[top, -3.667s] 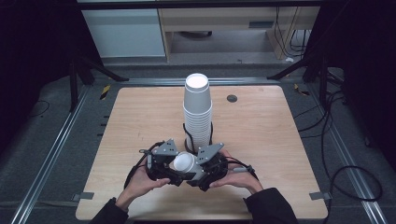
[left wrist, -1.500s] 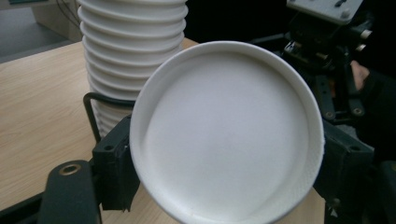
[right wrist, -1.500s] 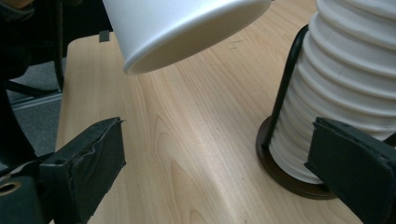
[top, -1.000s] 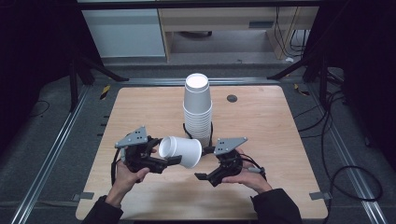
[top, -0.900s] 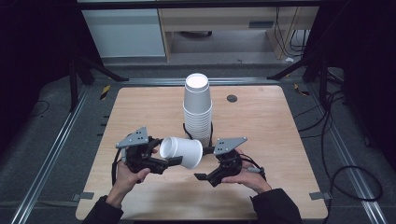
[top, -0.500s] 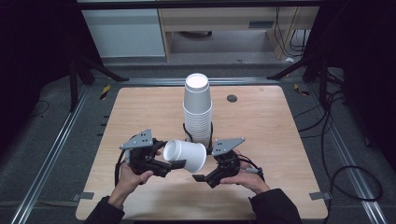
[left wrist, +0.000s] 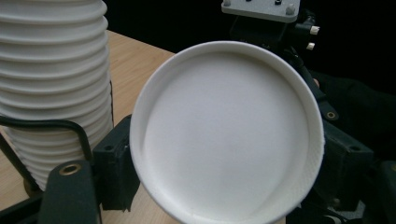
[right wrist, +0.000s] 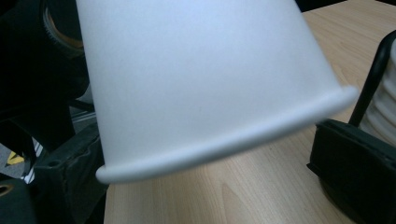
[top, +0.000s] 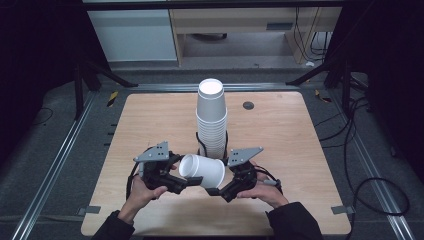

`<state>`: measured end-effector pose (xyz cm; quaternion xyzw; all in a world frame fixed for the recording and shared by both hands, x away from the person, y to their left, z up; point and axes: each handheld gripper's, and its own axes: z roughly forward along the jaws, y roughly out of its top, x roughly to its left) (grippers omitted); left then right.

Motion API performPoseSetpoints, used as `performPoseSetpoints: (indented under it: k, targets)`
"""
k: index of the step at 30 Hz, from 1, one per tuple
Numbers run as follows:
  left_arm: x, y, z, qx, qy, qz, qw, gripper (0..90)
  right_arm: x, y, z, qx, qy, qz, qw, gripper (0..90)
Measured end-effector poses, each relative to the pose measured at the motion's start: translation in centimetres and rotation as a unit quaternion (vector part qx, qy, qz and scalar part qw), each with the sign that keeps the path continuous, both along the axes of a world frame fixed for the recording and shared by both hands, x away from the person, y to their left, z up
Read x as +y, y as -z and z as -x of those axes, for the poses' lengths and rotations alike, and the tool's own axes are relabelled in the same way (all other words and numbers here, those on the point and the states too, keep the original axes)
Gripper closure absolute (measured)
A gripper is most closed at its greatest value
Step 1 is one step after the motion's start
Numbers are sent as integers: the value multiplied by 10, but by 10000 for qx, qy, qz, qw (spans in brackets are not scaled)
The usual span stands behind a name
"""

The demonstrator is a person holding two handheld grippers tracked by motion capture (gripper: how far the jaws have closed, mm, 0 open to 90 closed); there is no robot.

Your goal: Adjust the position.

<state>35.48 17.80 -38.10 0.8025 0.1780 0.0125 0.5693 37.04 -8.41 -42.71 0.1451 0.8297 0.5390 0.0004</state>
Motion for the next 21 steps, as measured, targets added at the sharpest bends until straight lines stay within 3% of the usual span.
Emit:
performPoseSetpoints:
  k: [21]
  targets:
    - [-8, 7, 0, 83, 206, -157, 9996, 219, 6, 4, 4, -122, -223, 86, 9996, 73]
